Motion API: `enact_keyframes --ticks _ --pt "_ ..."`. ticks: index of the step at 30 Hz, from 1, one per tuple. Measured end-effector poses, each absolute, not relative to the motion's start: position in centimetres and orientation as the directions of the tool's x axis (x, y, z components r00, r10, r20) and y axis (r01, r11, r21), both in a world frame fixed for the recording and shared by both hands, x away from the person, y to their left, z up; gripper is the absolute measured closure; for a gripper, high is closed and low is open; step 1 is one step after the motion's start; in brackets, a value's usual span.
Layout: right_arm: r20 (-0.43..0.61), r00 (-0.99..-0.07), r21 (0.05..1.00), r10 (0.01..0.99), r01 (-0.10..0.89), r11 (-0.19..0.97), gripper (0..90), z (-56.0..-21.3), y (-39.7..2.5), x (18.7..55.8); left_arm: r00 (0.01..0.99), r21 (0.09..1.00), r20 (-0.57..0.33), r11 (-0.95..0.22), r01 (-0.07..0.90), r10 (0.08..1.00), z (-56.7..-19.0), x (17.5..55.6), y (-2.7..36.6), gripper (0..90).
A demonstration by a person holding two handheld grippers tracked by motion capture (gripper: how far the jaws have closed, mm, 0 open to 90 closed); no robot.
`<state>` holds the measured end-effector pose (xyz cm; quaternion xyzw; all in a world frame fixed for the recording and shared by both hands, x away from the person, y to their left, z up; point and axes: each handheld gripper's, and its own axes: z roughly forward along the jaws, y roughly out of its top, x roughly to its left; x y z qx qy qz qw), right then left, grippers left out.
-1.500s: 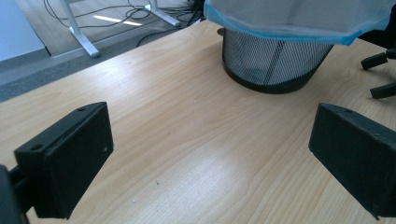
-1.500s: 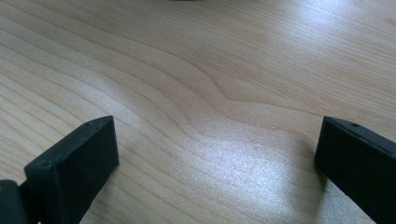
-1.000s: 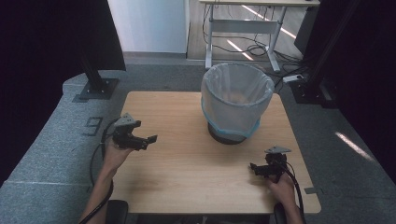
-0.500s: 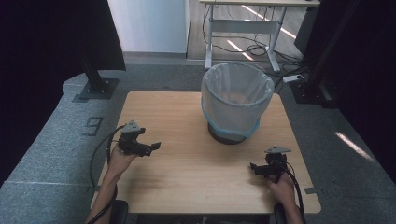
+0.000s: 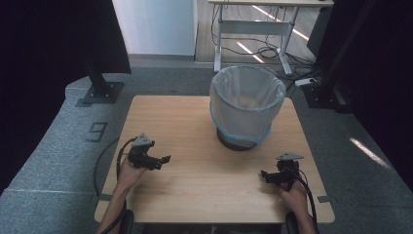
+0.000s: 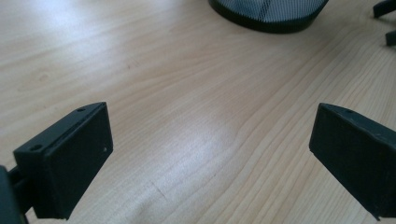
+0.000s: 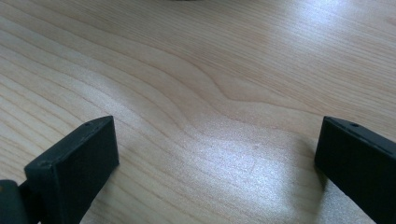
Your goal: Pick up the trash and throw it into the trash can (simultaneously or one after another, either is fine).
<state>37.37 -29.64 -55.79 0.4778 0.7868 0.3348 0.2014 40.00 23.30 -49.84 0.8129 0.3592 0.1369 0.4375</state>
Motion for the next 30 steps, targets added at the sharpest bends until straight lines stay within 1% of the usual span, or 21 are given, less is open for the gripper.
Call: enact_keyframes --ticks 7,23,30 --pt "0.003 -0.462 0.719 0.887 0.617 0.319 0.0 -55.8 -29.6 37.4 0.705 0.793 -0.1 -0.371 0.482 0.702 -51.4 39.9 22.9 0.0" --pt "0.003 -0.462 0.719 0.887 0.617 0.319 0.0 -55.8 -29.6 37.4 0.731 0.72 -0.025 -0.495 0.486 0.682 -53.6 39.4 21.0 0.0" --pt "0.003 -0.462 0.72 0.887 0.617 0.319 0.0 -55.8 -29.6 37.4 0.76 0.653 0.031 -0.589 0.476 0.649 -54.7 39.1 19.7 0.0"
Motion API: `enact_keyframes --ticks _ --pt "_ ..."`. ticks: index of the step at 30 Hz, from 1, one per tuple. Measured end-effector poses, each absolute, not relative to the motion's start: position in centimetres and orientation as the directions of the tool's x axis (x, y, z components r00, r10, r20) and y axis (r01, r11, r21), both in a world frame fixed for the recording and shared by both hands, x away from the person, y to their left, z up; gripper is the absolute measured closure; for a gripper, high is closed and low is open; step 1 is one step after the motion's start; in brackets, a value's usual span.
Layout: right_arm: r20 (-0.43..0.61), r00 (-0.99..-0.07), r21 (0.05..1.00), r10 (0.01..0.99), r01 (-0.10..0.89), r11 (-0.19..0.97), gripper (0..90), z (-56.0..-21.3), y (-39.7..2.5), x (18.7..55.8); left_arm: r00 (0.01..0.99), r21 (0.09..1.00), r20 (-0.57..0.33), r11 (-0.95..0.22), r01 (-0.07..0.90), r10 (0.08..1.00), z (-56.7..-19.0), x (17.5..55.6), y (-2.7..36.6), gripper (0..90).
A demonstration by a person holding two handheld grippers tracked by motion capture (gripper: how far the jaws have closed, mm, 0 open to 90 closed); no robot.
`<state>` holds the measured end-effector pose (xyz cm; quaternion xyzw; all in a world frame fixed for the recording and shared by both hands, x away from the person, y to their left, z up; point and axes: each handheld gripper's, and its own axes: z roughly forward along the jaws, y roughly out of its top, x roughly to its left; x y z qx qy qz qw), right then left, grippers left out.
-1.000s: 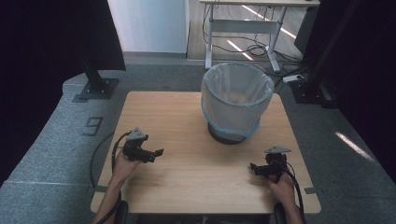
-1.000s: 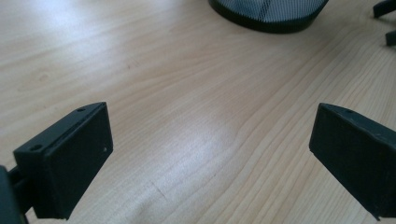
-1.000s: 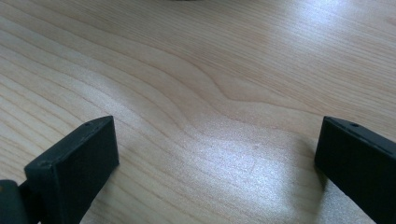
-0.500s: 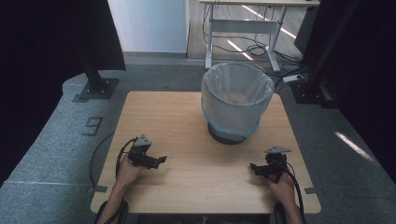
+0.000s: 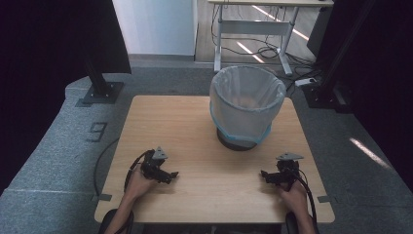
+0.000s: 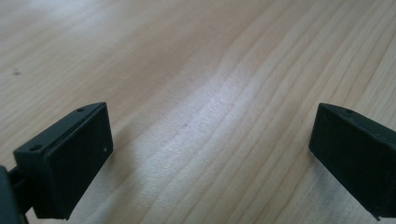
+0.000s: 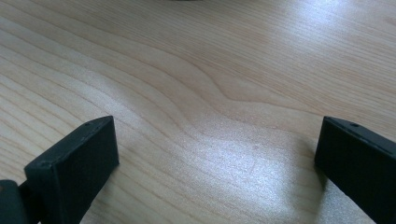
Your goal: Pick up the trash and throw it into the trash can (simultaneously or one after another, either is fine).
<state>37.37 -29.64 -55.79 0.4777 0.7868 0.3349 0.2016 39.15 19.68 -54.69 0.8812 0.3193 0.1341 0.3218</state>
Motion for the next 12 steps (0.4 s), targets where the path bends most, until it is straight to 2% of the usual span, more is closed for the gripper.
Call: enact_keyframes --ticks 12 --pt "0.003 -0.457 0.719 0.889 0.619 0.316 0.0 -55.79 -29.61 37.33 0.765 0.658 -0.002 -0.575 0.486 0.644 -54.88 39.14 19.49 0.0"
